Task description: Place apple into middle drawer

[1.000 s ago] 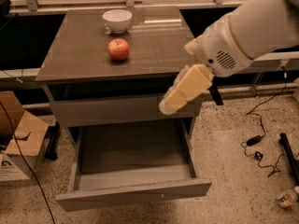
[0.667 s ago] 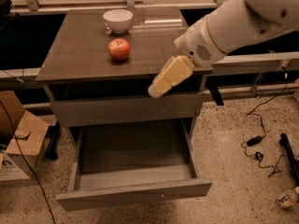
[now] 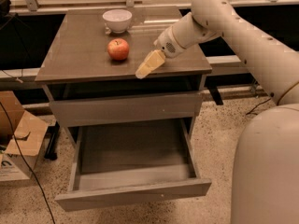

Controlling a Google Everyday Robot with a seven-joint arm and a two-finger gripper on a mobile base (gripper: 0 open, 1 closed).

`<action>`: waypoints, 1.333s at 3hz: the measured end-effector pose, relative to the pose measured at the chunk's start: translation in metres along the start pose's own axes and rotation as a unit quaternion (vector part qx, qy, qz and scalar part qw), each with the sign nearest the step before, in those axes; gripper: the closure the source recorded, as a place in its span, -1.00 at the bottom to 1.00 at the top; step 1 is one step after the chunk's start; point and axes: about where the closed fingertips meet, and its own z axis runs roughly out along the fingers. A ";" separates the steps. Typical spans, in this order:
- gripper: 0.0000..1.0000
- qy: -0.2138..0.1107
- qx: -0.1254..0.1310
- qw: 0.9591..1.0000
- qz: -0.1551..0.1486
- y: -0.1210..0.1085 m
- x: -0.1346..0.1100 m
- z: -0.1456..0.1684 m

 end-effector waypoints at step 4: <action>-1.00 -0.053 0.015 0.998 -0.034 0.054 -0.055 0.002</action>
Offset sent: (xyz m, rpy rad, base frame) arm 0.0064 0.0443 0.0066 0.0508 -0.0757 0.0009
